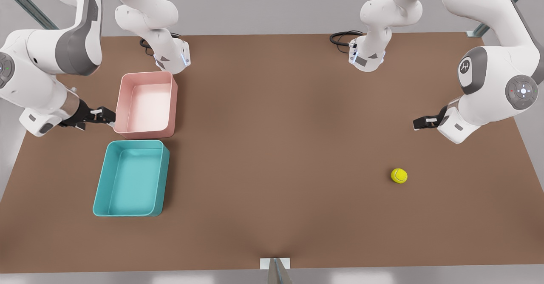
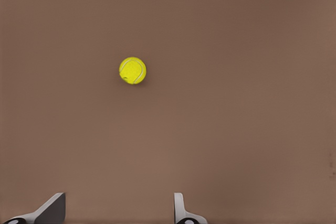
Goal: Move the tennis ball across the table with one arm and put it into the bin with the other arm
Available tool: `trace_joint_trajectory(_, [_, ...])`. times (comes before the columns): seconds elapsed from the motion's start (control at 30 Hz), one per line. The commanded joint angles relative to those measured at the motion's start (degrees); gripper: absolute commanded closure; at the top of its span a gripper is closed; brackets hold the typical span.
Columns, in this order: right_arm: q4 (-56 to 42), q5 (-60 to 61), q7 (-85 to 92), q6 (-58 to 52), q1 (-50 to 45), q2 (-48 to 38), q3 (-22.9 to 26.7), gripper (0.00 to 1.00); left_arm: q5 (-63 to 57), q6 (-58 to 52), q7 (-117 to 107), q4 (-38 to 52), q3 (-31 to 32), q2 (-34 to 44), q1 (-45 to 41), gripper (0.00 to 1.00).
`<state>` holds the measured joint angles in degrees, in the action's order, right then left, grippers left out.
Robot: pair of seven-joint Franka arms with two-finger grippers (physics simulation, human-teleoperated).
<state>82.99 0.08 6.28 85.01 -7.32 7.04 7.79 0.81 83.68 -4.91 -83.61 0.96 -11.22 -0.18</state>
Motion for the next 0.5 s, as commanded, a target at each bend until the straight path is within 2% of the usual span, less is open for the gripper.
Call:
trace_joint_trajectory(0.0, [0.2, 0.0, 0.5, 0.1, -0.1, -0.4, 0.0, 0.00, 0.0, 0.0, -0.8, 0.0, 0.0, 0.1, 0.0, 0.00])
trace_joint_trajectory(0.1, [0.2, 0.0, 0.5, 0.2, -0.1, 0.0, 0.0, 0.00, -0.1, 1.0, 1.9, 0.1, 0.0, -2.4, 0.0, 0.00])
trace_joint_trajectory(0.17, [0.4, -0.1, 0.5, 0.9, -0.1, 0.6, 0.0, 0.00, -0.5, 4.2, 7.6, 6.1, 0.0, -14.0, 0.4, 0.59])
trace_joint_trajectory(0.2, [0.6, 0.5, 0.4, 1.3, -0.1, 0.9, 0.0, 0.00, -0.5, 9.5, 10.4, 7.1, -0.1, -18.6, 0.8, 0.79])
trace_joint_trajectory(0.23, [0.9, 0.6, 0.5, 1.8, -0.1, 1.1, -0.1, 0.00, -0.4, 13.3, 16.8, 4.3, -0.1, -18.6, 1.1, 0.79])
trace_joint_trajectory(0.3, [0.9, 2.7, 0.5, 1.7, -0.1, 1.8, 0.0, 0.00, 0.7, 22.8, 43.3, 0.5, -2.5, -20.6, 1.6, 0.79])
trace_joint_trajectory(0.33, [0.9, 2.2, 0.7, 1.7, -0.1, 1.8, 0.0, 0.00, 0.6, 28.8, 64.3, -0.5, -2.7, -21.6, 1.9, 0.79])
trace_joint_trajectory(0.37, [0.9, 2.1, 0.7, 1.8, 0.0, 2.2, 0.1, 0.00, 0.7, 32.4, 70.0, -3.7, -2.7, -21.7, 2.4, 0.79])
trace_joint_trajectory(0.47, [1.1, 2.7, 0.5, 1.9, 0.2, 3.4, 0.3, 0.00, 0.8, 35.9, 100.0, -4.7, -2.7, -24.8, 4.3, 0.79])
